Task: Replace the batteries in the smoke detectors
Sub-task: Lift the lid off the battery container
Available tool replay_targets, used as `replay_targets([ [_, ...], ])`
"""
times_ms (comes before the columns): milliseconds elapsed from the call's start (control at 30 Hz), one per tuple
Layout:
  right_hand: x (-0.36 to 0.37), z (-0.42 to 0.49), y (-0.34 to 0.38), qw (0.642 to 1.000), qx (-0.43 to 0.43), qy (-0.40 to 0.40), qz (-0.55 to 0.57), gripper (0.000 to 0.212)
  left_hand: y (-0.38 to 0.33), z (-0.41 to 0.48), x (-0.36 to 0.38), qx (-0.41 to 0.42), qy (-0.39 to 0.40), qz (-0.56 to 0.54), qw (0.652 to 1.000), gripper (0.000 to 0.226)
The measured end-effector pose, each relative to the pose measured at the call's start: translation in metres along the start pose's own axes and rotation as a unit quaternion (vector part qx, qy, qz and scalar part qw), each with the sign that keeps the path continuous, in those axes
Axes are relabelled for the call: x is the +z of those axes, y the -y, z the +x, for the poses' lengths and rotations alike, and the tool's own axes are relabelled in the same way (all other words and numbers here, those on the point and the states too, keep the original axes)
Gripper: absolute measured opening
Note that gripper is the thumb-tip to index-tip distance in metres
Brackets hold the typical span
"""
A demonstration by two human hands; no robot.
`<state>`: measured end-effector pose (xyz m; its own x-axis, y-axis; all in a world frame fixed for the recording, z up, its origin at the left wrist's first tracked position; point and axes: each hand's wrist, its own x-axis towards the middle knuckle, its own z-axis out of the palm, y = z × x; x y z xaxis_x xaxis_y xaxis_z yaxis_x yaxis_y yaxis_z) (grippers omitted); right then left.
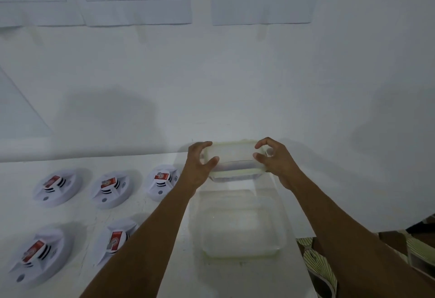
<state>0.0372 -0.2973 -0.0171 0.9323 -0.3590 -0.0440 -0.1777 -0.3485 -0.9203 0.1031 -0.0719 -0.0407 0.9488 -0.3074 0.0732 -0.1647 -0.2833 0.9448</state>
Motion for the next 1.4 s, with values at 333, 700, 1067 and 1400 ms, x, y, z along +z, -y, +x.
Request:
replay_targets([
  [333, 0.018, -0.027, -0.003, 0.995, 0.030, -0.030, 0.085, 0.036, -0.002, -0.023, -0.002, 0.053, -0.069, 0.147, 0.985, 0.043],
  [700, 0.029, -0.016, 0.007, 0.984, 0.059, 0.084, 0.143, 0.035, -0.010, -0.003, 0.007, -0.008, 0.027, 0.105, 0.994, 0.056],
  [1067, 0.023, -0.006, -0.001, 0.998, -0.008, 0.067, 0.019, 0.050, -0.011, 0.003, 0.011, 0.002, 0.089, 0.011, 0.996, 0.039],
  [1400, 0.020, 0.003, 0.007, 0.993, -0.065, 0.089, -0.029, 0.039, -0.006, 0.011, 0.009, -0.002, 0.049, -0.007, 0.999, 0.038],
])
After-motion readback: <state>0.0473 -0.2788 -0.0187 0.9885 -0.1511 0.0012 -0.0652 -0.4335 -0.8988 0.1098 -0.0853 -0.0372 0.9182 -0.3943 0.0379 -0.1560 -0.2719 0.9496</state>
